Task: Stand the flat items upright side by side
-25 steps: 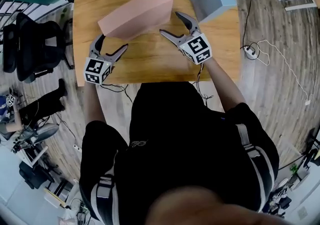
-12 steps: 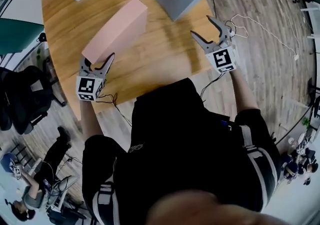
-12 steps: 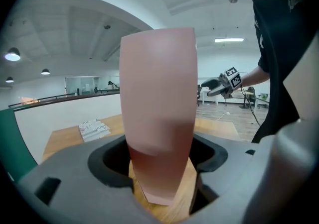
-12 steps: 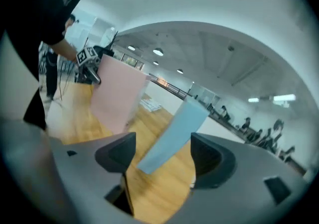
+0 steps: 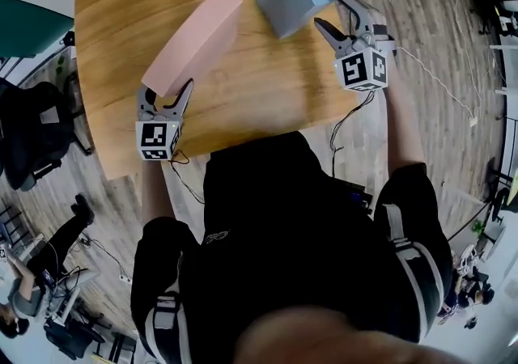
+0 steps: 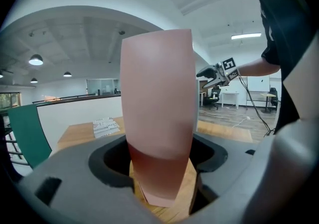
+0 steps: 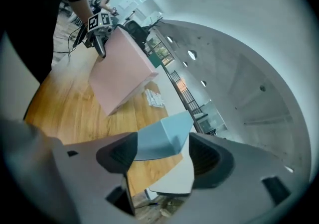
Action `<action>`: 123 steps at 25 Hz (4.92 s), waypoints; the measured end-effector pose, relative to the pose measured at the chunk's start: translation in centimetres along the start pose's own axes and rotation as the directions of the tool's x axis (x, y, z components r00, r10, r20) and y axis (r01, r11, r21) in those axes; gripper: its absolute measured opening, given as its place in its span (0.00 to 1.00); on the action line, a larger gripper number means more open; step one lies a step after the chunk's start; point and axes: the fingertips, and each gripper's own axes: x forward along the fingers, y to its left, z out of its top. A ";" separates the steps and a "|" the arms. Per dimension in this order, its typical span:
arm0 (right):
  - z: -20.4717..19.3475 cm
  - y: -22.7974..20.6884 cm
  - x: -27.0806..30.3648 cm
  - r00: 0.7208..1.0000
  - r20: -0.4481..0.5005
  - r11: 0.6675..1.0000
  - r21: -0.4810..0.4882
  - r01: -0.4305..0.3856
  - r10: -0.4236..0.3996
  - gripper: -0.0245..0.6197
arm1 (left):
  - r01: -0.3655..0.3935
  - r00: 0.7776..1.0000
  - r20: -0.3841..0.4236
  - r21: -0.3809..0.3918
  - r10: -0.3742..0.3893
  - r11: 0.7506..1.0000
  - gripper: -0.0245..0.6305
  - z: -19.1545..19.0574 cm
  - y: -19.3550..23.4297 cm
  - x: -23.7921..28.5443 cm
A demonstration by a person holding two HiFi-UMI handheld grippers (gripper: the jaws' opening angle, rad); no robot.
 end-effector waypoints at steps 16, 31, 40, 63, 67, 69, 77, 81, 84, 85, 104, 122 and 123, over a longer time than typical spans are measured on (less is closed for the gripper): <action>-0.2 1.0 2.2 0.987 0.140 0.980 -0.192 -0.055 0.083 0.50 | -0.347 0.938 -0.059 -0.128 0.343 0.929 0.55 2.7 -8.5 6.9; 0.4 1.0 2.0 0.961 0.252 0.988 -0.128 -0.087 0.117 0.48 | -0.289 0.956 -0.073 -0.114 0.283 0.950 0.59 5.7 -17.7 15.4; 0.8 1.5 1.9 0.951 0.249 0.972 -0.193 -0.136 0.182 0.50 | 0.012 0.991 -0.135 0.101 0.002 0.995 0.64 4.3 -19.7 15.0; 2.0 0.8 3.5 0.957 0.225 0.974 -0.173 -0.144 0.182 0.48 | 0.086 0.992 -0.103 0.143 -0.072 0.986 0.64 6.1 -13.7 21.4; 2.0 0.8 3.7 0.960 0.222 0.977 -0.160 -0.140 0.173 0.49 | 0.078 0.993 -0.100 0.149 -0.063 0.986 0.64 6.3 -12.7 22.2; 1.8 0.8 3.7 0.960 0.221 0.979 -0.151 -0.138 0.170 0.49 | 0.075 0.994 -0.095 0.160 -0.060 0.984 0.64 6.8 -12.5 22.6; 1.7 0.7 3.7 0.954 0.267 0.988 -0.105 -0.114 0.139 0.50 | 0.015 0.994 -0.107 0.138 0.000 0.990 0.66 6.1 -12.2 22.7; 1.1 0.6 3.3 0.951 0.287 0.992 -0.075 -0.100 0.118 0.51 | -0.031 0.994 -0.101 0.122 0.043 0.992 0.66 6.8 -12.6 21.6; 0.7 0.4 2.2 0.942 0.319 0.994 -0.007 -0.107 0.104 0.53 | -0.089 0.992 -0.081 0.067 0.094 0.994 0.66 7.0 -13.0 20.2; 0.7 0.2 1.7 0.938 0.334 0.993 0.030 -0.112 0.096 0.54 | -0.106 0.991 -0.076 0.046 0.110 0.993 0.66 7.0 -13.1 19.6; -5.0 12.5 -0.6 0.954 0.240 0.740 0.606 -0.292 0.180 0.05 | -0.367 0.923 -0.222 -0.254 0.315 0.895 0.16 -0.5 -16.7 11.9; 3.1 16.9 -5.6 0.996 0.038 0.633 0.774 0.021 -0.078 0.05 | -0.057 0.996 -0.088 -0.288 0.033 0.956 0.04 0.0 -16.5 5.4; 3.4 16.8 -6.5 0.995 0.033 0.627 0.778 0.034 -0.094 0.05 | -0.044 0.997 -0.076 -0.287 0.023 0.957 0.04 0.5 -16.7 5.0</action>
